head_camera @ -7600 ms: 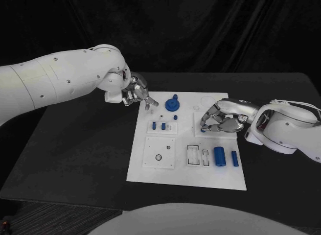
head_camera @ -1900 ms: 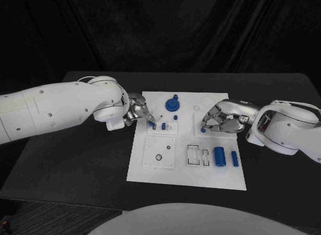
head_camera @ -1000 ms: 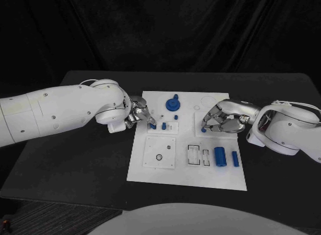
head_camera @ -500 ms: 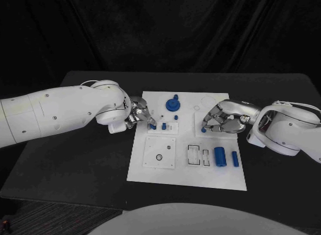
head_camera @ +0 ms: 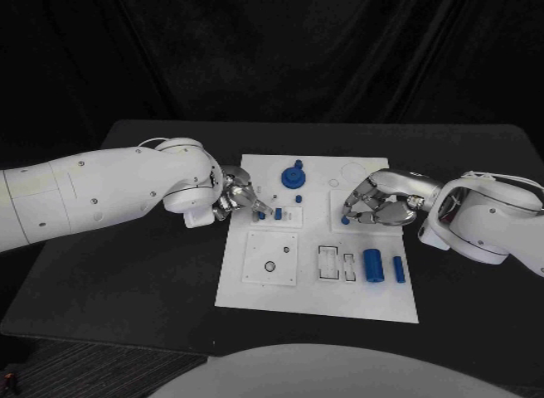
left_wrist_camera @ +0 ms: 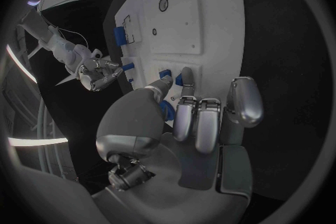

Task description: Assemble the parts on the task board

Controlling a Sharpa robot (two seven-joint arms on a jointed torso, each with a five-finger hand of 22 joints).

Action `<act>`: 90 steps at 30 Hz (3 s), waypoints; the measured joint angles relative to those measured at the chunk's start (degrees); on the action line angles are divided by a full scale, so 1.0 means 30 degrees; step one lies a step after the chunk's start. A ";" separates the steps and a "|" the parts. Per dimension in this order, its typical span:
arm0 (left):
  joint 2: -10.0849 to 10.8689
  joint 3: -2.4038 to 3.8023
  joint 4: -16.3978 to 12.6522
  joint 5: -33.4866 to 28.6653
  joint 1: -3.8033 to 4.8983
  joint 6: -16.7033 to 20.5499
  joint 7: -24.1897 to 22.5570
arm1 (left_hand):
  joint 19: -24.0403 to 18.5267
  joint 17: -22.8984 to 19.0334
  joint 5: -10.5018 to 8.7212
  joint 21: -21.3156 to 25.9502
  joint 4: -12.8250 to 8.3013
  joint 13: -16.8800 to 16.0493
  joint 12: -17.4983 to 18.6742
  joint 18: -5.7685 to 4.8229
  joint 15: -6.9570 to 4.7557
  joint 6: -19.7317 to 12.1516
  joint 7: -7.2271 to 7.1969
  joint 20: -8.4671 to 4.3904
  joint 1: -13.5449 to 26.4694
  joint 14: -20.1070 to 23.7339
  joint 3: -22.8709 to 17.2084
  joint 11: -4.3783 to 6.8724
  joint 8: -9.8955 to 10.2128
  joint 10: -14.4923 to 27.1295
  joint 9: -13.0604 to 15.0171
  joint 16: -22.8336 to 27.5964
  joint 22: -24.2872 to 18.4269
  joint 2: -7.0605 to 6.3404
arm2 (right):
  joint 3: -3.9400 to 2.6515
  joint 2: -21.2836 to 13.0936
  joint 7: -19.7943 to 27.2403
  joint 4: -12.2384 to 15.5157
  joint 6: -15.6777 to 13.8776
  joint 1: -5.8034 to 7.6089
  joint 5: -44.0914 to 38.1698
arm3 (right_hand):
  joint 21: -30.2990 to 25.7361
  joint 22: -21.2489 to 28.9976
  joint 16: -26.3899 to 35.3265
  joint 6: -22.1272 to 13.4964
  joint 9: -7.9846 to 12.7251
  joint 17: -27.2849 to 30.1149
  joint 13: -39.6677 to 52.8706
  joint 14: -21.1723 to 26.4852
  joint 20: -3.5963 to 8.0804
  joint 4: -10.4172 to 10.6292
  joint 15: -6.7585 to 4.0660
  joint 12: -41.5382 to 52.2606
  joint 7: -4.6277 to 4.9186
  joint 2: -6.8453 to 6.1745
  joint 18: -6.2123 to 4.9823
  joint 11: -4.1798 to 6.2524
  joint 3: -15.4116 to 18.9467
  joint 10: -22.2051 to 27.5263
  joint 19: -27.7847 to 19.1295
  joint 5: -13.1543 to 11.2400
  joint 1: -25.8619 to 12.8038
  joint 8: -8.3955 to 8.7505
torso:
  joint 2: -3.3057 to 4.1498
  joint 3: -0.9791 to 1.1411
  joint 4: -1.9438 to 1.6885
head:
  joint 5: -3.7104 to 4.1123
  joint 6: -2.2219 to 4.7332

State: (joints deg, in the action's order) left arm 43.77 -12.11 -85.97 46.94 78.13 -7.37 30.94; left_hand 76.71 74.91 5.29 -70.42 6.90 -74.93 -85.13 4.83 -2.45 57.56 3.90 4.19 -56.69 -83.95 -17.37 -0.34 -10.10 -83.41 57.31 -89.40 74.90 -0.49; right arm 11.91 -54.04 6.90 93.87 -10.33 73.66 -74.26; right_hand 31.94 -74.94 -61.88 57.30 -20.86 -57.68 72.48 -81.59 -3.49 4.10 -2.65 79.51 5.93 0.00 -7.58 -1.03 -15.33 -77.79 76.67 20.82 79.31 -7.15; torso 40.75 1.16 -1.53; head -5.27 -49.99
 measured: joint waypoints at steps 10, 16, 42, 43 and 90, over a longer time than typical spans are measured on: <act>-0.0025 0.0013 0.0104 -0.0003 0.0000 -0.0239 -0.0047 | 0.0000 0.0000 -0.0646 -0.0001 0.1381 -0.0001 -0.0001 0.0000 0.0070 0.0025 0.0033 0.0000 0.0790 -0.0070 0.1867 0.0000 -0.0532 0.0000 0.0474 0.0000 0.0000 -0.0099 | 0.0001 0.0000 0.0000 -0.0005 0.0001 -0.0005 0.0025 | 0.0000 0.0002 0.0000 0.0000 0.0002 0.0000 0.0003 0.0000 0.0000 0.0000 0.0000 0.0001 0.0000 0.0000 0.0001 0.0000 0.0000 -0.0001 0.0000 0.0000 0.0000 0.0000 | 0.0005 0.0002 0.0004 | 0.0007 0.0000; -0.0032 -0.0008 0.0132 -0.0003 -0.0022 -0.0311 -0.0039 | 0.0000 0.0000 -0.0645 0.0000 0.1921 -0.0001 0.0000 0.0000 0.0070 -0.0050 -0.0038 0.0000 0.0757 -0.0070 0.2658 0.0000 -0.1511 -0.0001 0.1475 0.0000 0.0000 0.0127 | 0.0004 -0.0002 0.0000 -0.0005 0.0001 -0.0007 0.0031 | 0.0000 0.0003 -0.0001 0.0000 0.0003 0.0001 0.0011 0.0000 0.0000 0.0000 0.0000 0.0001 0.0000 0.0000 -0.0001 0.0000 0.0000 0.0000 0.0000 0.0000 0.0000 0.0000 | 0.0005 0.0005 0.0011 | 0.0004 0.0000; 0.0245 -0.0013 0.1812 0.3445 0.1463 0.7344 -1.0598 | -0.2082 0.0000 -0.0515 0.1900 0.2830 0.2807 0.7099 0.0000 0.1309 -0.8326 0.1329 0.0758 -0.3526 0.0821 0.7040 -0.1445 -0.0856 0.9992 0.1745 0.1151 0.0005 0.1012 | -0.0001 -0.0746 0.0037 0.0538 -0.0609 0.0174 0.0048 | 0.0000 0.0008 -0.0001 0.0000 -0.0065 -0.0067 0.0068 0.0000 0.0000 -0.0044 0.0000 0.0006 0.0000 0.0000 -0.0002 0.0000 -0.0061 -0.0001 0.0000 -0.0001 0.0000 0.0000 | 0.0029 0.0005 -0.0009 | 0.0143 0.0000; 0.0021 -0.0015 0.2186 0.3832 0.1461 0.7527 -1.1349 | -0.2572 -0.0001 -0.0433 0.2381 0.2720 0.3776 0.8487 -0.0003 0.1431 -0.8537 0.1236 0.0857 -0.4019 0.1527 0.6930 -0.1615 -0.0692 1.1445 0.1262 0.1515 0.0010 0.1040 | -0.0004 -0.0732 0.0037 0.0516 -0.0613 0.0176 0.0048 | 0.0000 0.0008 -0.0001 0.0000 -0.0064 -0.0067 0.0073 0.0000 0.0000 0.0002 0.0000 0.0006 0.0000 0.0000 -0.0001 0.0000 -0.0108 0.0000 0.0000 -0.0002 0.0000 0.0000 | 0.0037 0.0009 -0.0007 | 0.0141 0.0000; -0.3598 -0.0026 0.5851 1.5406 -0.0733 0.7022 -1.8398 | -0.1150 -0.2336 -0.0247 0.4798 -0.0070 1.9233 1.9783 0.0758 0.0235 -0.3587 -0.1401 0.0480 -0.8843 0.2619 0.4301 -0.0291 0.1516 1.3830 -1.3963 0.2668 0.0009 -0.0372 | 0.0002 -0.0844 0.0635 0.0499 -0.1017 0.0133 0.0088 | 0.0230 0.0013 -0.0230 0.0000 -0.0138 -0.0354 0.0278 -0.0001 0.0000 0.0242 0.0000 0.0123 0.0000 -0.0126 -0.0001 0.0004 0.0028 -0.0144 0.0000 -0.0670 -0.0479 -0.0001 | 0.0255 -0.0179 0.0092 | 0.0511 0.0000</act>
State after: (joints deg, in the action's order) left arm 32.98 -12.19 -68.42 93.16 75.94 13.69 -24.25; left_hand 73.26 67.90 4.55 -56.03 6.69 -17.23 -25.78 7.10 -1.74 46.80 -0.30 5.63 -83.22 -76.09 -4.47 -1.21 -5.55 -41.92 15.43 -81.39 74.93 -1.60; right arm 11.91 -56.57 8.80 95.37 -13.38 74.06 -74.00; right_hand 32.63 -74.90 -62.57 57.30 -21.27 -58.75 73.32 -81.59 -3.49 4.83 -2.65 79.88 5.93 -0.38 -7.59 -1.02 -15.25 -78.22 76.67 18.81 77.87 -7.15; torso 41.52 0.63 -1.26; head -3.74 -49.99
